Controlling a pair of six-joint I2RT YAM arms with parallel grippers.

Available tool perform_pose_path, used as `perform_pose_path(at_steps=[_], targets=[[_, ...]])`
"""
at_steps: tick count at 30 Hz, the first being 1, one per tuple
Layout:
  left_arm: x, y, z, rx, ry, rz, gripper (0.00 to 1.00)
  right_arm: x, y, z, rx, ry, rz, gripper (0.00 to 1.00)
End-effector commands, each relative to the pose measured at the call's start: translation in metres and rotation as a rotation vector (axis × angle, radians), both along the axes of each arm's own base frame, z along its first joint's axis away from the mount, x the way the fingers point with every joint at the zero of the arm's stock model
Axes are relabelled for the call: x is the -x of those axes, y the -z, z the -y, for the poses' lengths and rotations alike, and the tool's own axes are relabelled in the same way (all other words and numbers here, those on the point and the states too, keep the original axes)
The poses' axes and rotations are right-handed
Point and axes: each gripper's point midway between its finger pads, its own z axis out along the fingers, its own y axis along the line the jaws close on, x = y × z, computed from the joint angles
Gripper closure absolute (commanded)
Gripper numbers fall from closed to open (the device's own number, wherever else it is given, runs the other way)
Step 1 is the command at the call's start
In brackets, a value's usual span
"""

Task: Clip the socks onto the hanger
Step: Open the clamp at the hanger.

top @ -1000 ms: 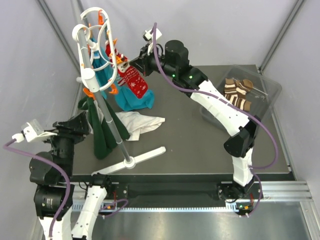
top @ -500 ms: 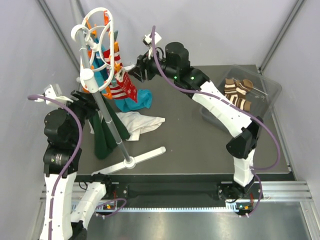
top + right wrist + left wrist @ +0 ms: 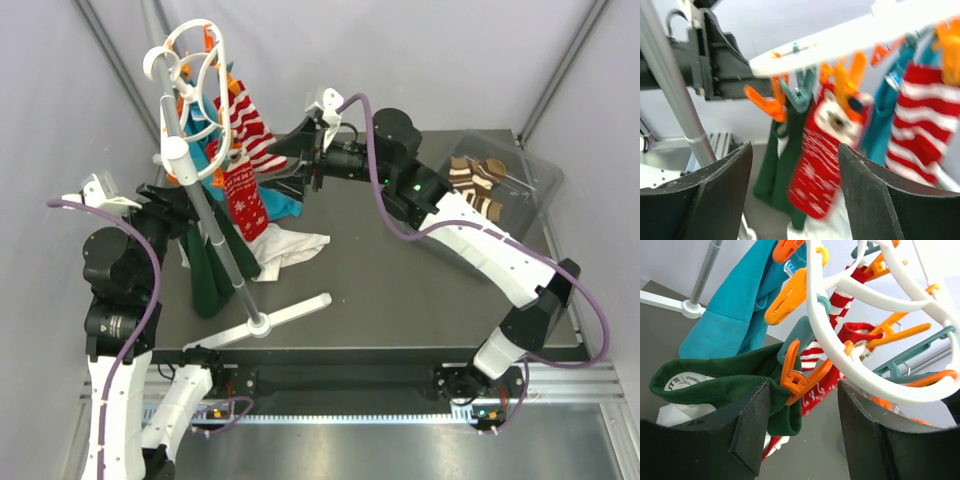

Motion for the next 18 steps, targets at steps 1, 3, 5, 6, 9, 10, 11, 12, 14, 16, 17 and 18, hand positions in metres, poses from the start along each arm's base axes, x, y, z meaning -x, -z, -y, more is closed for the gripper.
perform_pose_path(at_steps=[1,3,5,6,9,10,11,12,14,16,17,18], targets=[[0.004,-0.02,0.002,0.006,0.013,0.075,0.4,0.014,-0.022,-0.023,-0.112,-0.116,0.097,0.32],[0.006,-0.021,0.002,0.001,0.016,0.073,0.4,0.013,-0.027,-0.033,-0.155,-0.123,0.104,0.38],[0.007,-0.023,0.002,0.001,0.014,0.076,0.4,0.013,-0.028,-0.038,-0.174,-0.124,0.104,0.44],[0.008,-0.023,0.003,0.001,0.017,0.077,0.4,0.018,-0.032,-0.042,-0.187,-0.139,0.113,0.45],[0.009,-0.023,0.004,0.0,0.027,0.075,0.4,0.012,-0.027,-0.051,-0.188,-0.116,0.111,0.45],[0.009,-0.022,0.005,0.001,0.028,0.072,0.4,0.007,-0.025,-0.054,-0.188,-0.1,0.112,0.45],[0.01,-0.022,0.005,0.005,0.03,0.075,0.4,0.004,-0.027,-0.055,-0.191,-0.09,0.117,0.45],[0.009,-0.021,0.005,0.007,0.029,0.072,0.4,0.001,-0.026,-0.056,-0.188,-0.081,0.113,0.46],[0.01,-0.019,0.006,0.011,0.037,0.071,0.4,-0.004,-0.021,-0.061,-0.178,-0.067,0.109,0.49],[0.01,-0.017,0.006,0.016,0.039,0.068,0.4,-0.005,-0.021,-0.063,-0.186,-0.061,0.111,0.51],[0.011,-0.017,0.007,0.017,0.039,0.068,0.4,-0.003,-0.022,-0.062,-0.189,-0.064,0.114,0.52],[0.012,-0.018,0.007,0.016,0.04,0.073,0.4,-0.002,-0.023,-0.063,-0.191,-0.064,0.117,0.54]])
